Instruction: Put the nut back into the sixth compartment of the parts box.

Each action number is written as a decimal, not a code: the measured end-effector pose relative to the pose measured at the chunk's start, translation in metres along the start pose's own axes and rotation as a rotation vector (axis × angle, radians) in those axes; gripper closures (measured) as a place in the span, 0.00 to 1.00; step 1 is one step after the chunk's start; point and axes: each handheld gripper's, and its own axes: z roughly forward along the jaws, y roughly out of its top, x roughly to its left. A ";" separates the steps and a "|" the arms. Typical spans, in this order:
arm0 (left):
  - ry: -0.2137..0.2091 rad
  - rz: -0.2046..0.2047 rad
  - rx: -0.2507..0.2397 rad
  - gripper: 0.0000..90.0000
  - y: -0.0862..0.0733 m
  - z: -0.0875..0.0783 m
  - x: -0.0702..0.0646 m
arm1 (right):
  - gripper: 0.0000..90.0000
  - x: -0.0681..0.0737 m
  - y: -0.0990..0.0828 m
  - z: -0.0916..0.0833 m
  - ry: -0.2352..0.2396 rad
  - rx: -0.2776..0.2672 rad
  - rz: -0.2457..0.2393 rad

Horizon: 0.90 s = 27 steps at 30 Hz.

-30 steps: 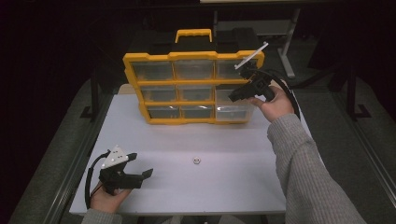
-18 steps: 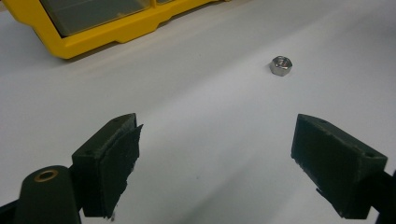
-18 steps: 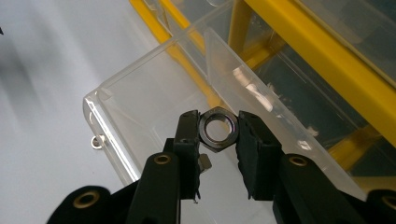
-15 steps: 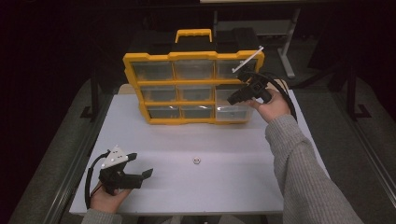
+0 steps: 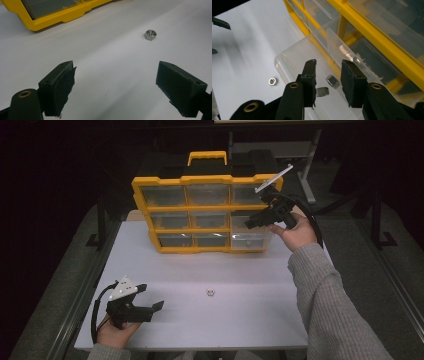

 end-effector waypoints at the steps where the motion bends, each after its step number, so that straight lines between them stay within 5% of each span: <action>1: -0.001 -0.002 0.001 0.17 0.000 0.000 0.000 | 0.70 0.000 0.000 0.000 0.000 0.000 0.000; 12: -0.001 0.001 0.000 0.17 0.000 0.001 0.000 | 0.65 0.029 0.003 -0.013 0.044 -0.029 -0.074; 27: -0.002 0.009 0.002 0.17 0.001 0.001 0.000 | 0.59 0.070 -0.014 0.011 0.114 -0.018 -0.157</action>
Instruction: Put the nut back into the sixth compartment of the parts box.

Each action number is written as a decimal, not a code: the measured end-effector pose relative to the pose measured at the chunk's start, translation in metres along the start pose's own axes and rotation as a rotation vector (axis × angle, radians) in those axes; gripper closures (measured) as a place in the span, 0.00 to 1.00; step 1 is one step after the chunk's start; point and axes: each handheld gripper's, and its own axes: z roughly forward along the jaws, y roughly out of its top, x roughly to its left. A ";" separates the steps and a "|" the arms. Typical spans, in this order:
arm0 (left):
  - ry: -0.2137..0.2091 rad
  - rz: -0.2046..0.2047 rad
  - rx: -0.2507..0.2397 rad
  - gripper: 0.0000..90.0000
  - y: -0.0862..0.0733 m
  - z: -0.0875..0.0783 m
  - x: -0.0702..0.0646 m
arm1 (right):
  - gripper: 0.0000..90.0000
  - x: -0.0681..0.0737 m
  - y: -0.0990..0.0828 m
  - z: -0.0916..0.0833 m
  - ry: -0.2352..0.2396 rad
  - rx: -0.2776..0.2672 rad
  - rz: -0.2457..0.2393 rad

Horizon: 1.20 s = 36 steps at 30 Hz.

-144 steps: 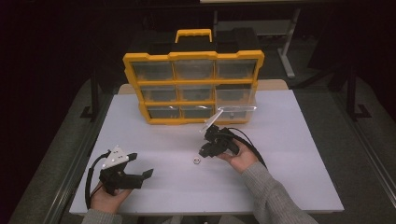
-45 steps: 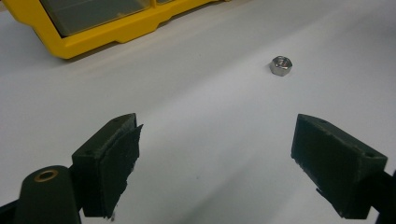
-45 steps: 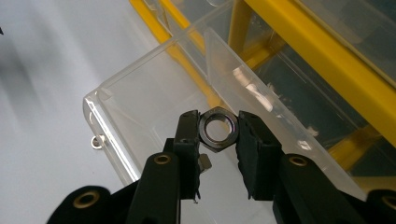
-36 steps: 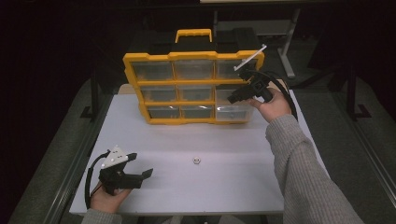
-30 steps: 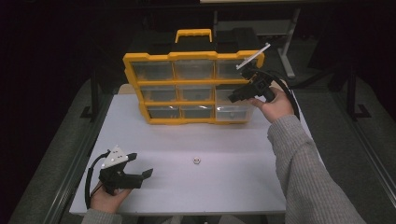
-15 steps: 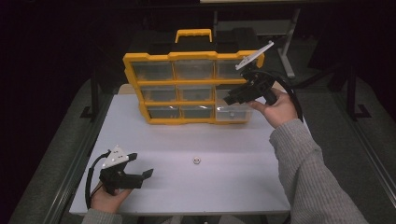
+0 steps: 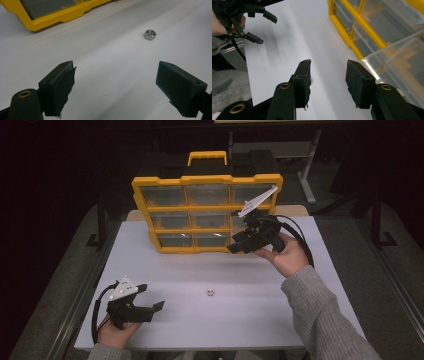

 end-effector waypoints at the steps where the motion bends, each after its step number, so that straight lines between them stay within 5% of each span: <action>1: 0.000 0.001 0.000 0.16 0.000 0.000 0.000 | 0.59 0.002 -0.002 0.004 0.007 0.003 -0.001; 9: 0.001 0.000 0.000 0.17 0.000 0.000 0.001 | 0.55 0.012 -0.014 0.031 0.037 0.026 -0.043; 23: -0.001 -0.007 0.001 0.17 0.000 0.000 0.000 | 0.50 0.030 -0.033 0.078 0.078 0.072 -0.037; 36: 0.001 -0.005 -0.002 0.17 -0.001 0.000 0.000 | 0.50 0.032 -0.051 0.124 0.098 0.104 -0.050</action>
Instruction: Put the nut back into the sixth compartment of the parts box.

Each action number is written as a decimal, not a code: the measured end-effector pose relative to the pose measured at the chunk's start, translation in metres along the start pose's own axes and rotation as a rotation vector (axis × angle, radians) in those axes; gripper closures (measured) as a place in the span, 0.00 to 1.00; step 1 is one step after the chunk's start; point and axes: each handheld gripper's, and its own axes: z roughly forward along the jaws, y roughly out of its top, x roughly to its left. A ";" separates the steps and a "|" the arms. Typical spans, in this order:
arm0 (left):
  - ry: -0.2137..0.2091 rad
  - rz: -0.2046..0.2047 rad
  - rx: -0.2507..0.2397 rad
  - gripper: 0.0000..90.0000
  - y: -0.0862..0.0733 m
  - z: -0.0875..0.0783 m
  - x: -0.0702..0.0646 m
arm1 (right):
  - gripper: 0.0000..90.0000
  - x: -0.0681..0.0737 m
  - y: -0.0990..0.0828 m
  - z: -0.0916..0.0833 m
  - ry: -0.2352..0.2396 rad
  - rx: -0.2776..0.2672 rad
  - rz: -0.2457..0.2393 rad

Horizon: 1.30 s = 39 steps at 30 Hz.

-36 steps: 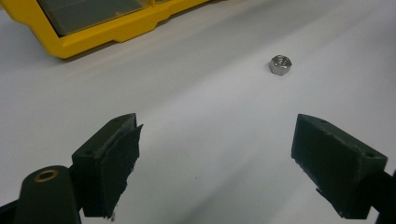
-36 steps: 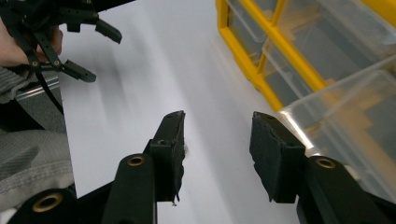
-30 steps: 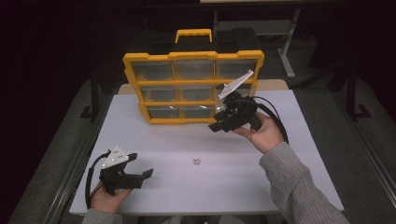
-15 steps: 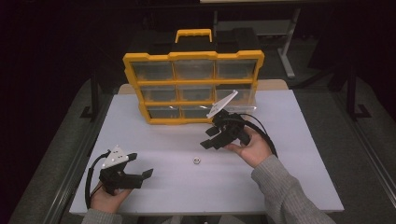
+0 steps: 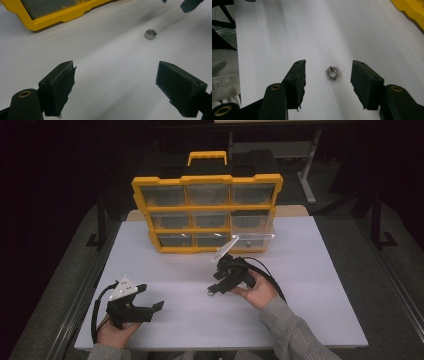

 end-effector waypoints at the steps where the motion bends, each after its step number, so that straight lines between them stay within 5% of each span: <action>1: 0.000 0.000 0.000 0.17 0.000 0.000 0.000 | 0.50 0.000 -0.001 0.003 0.002 0.004 0.004; 17: -0.002 -0.019 -0.006 0.16 -0.001 0.000 0.000 | 0.60 -0.012 -0.014 0.049 0.001 0.072 -0.002; 32: -0.002 -0.012 0.001 0.17 -0.001 0.000 0.000 | 0.76 -0.006 -0.014 0.058 -0.043 0.093 -0.063; 39: -0.002 -0.018 -0.002 0.17 0.000 0.000 -0.001 | 0.77 -0.009 -0.012 0.058 -0.021 0.099 -0.041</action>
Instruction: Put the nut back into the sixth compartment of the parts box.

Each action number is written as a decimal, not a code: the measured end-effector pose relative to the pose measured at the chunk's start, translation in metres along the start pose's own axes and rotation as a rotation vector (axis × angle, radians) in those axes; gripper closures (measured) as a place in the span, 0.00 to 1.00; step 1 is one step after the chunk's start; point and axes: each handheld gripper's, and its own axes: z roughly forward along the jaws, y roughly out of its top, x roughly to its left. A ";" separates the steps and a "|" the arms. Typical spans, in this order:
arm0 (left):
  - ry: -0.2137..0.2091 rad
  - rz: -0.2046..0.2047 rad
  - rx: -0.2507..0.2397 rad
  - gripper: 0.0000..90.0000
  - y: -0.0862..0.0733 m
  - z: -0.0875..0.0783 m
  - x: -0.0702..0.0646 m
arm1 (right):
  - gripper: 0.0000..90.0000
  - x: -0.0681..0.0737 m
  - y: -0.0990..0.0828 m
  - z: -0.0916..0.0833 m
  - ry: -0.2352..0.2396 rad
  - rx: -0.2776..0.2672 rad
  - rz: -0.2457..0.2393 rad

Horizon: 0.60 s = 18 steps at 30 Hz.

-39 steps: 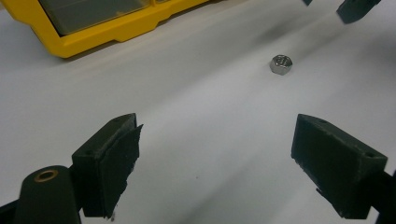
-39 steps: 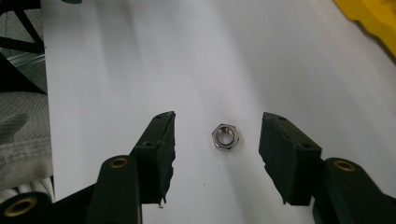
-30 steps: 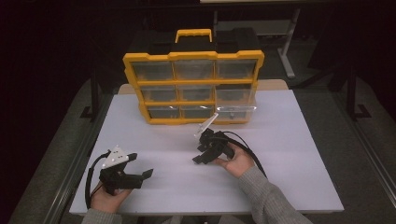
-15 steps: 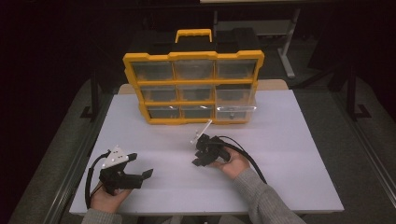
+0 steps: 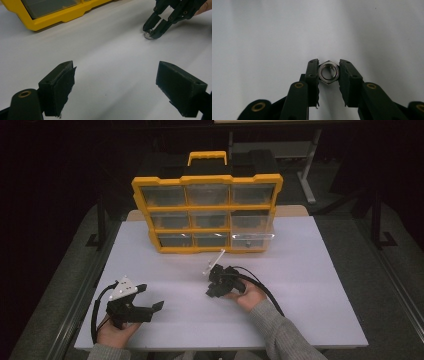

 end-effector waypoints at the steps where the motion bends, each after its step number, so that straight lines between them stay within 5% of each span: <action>1: 0.000 0.000 0.000 0.16 0.000 0.000 0.000 | 0.77 -0.001 0.000 -0.001 0.009 0.003 0.008; 18: 0.000 0.009 0.005 0.17 0.000 0.000 0.001 | 0.77 -0.007 0.012 -0.048 0.066 -0.044 0.056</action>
